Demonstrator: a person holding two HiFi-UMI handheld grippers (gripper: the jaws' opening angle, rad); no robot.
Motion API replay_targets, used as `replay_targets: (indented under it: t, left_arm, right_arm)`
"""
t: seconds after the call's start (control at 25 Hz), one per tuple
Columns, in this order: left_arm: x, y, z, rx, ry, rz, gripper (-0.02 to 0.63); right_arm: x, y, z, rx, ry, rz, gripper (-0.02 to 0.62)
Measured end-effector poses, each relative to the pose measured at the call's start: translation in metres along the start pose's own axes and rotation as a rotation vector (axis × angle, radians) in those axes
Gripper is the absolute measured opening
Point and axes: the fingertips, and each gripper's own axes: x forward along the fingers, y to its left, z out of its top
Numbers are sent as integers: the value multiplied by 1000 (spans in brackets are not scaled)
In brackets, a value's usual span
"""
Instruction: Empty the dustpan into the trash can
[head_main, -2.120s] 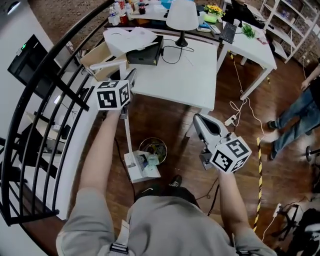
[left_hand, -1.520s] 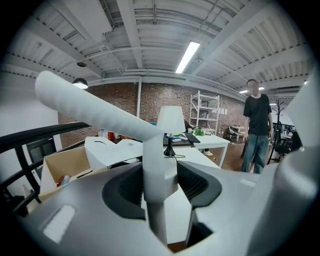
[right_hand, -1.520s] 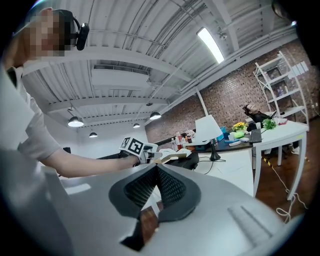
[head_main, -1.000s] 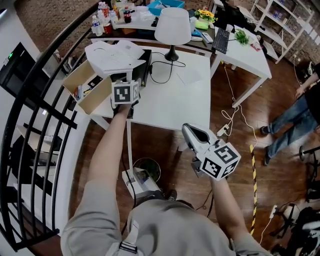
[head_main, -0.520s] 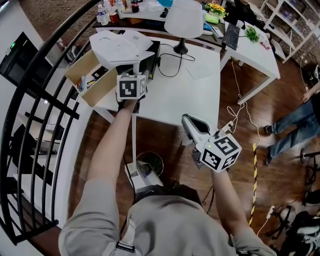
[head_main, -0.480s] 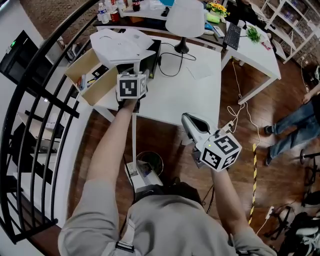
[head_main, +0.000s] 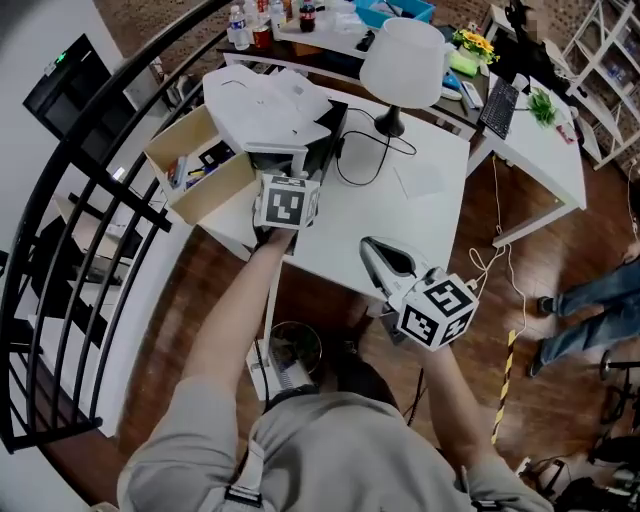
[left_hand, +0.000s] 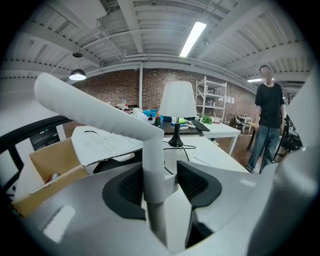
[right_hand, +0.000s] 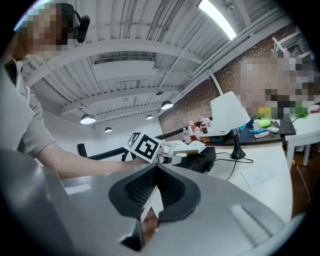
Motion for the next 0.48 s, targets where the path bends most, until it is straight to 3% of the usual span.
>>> replay_targets:
  t: [0.2, 0.48]
  left_arm:
    - [-9, -1, 11, 47, 9, 110, 195]
    - [-22, -14, 15, 96, 12, 186, 198]
  right_arm:
    - [15, -24, 15, 34, -11, 65, 0]
    - [24, -30, 14, 56, -4, 136, 0]
